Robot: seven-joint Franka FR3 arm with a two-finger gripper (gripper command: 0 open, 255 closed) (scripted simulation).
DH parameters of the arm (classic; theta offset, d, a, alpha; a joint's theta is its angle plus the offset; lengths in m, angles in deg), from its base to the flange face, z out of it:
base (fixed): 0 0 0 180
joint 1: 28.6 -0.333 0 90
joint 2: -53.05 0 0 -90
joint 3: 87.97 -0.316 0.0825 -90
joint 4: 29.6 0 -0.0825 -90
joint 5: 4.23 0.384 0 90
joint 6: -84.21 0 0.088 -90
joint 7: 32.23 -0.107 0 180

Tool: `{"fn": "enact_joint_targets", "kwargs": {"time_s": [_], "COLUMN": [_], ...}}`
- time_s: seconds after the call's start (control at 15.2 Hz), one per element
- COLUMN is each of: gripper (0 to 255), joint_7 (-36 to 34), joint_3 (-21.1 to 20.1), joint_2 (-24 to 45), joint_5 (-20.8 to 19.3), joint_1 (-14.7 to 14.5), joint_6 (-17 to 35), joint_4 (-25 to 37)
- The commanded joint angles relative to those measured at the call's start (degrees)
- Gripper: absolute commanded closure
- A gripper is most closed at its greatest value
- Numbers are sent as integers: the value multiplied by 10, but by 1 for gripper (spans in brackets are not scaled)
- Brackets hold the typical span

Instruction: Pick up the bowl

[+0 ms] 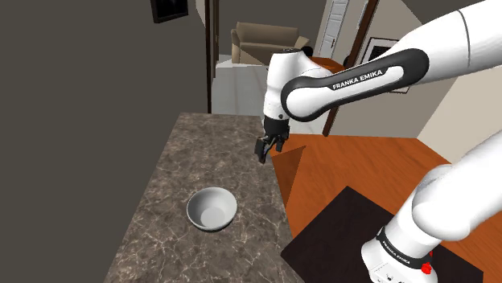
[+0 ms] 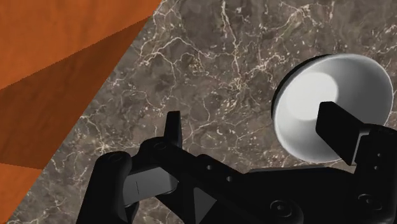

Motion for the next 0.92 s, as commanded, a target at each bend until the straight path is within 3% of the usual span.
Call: {"fn": "enact_joint_targets", "kwargs": {"time_s": [0.0,0.4,0.86], "gripper": [0,0,0], "joint_7": [-31,-123,-212], "joint_3": [-16,-38,-21], "joint_2": [48,192,355], "joint_5": [-15,-85,-164], "joint_1": [-1,-13,-59], "joint_6": [28,78,100], "joint_4": [13,79,186]}}
